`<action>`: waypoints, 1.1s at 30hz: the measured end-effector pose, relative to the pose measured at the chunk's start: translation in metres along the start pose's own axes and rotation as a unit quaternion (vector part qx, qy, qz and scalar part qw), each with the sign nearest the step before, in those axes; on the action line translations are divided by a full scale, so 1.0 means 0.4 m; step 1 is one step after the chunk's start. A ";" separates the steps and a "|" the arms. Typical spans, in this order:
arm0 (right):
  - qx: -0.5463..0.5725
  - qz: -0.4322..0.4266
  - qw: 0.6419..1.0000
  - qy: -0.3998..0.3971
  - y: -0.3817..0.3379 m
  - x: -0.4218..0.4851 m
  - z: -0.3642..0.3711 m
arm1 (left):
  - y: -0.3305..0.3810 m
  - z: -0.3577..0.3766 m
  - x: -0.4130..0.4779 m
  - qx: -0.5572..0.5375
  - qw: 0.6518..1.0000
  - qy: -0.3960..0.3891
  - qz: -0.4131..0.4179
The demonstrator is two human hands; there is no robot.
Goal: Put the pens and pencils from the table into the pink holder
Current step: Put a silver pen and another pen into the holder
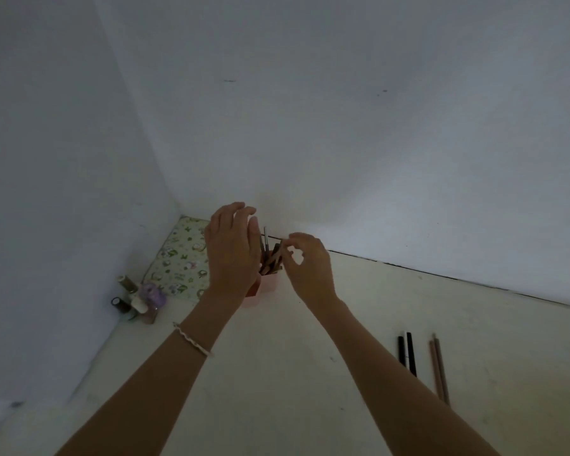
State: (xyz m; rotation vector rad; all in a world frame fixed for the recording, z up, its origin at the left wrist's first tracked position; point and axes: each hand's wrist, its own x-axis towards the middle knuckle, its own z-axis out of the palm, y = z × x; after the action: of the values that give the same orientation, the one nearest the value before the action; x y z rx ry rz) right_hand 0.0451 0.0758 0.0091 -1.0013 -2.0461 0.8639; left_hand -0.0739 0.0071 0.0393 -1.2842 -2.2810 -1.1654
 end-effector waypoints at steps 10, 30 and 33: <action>0.031 0.138 0.973 0.184 0.098 -0.013 -0.251 | 0.262 0.145 -0.244 -0.033 0.930 -0.367 -0.002; -0.260 0.335 0.900 -0.101 0.386 -0.309 -0.348 | 0.369 0.237 -0.322 -0.124 0.919 -0.374 -0.003; -0.275 0.334 0.897 -0.095 0.379 -0.318 -0.318 | 0.348 0.237 -0.332 -0.122 0.916 -0.381 -0.006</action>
State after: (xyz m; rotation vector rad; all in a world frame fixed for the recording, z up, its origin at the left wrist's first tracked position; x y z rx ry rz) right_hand 0.2634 0.0748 -0.0787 -2.0892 -2.1806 0.7269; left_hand 0.1278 0.0398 -0.0261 -2.1221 -2.7021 -1.1024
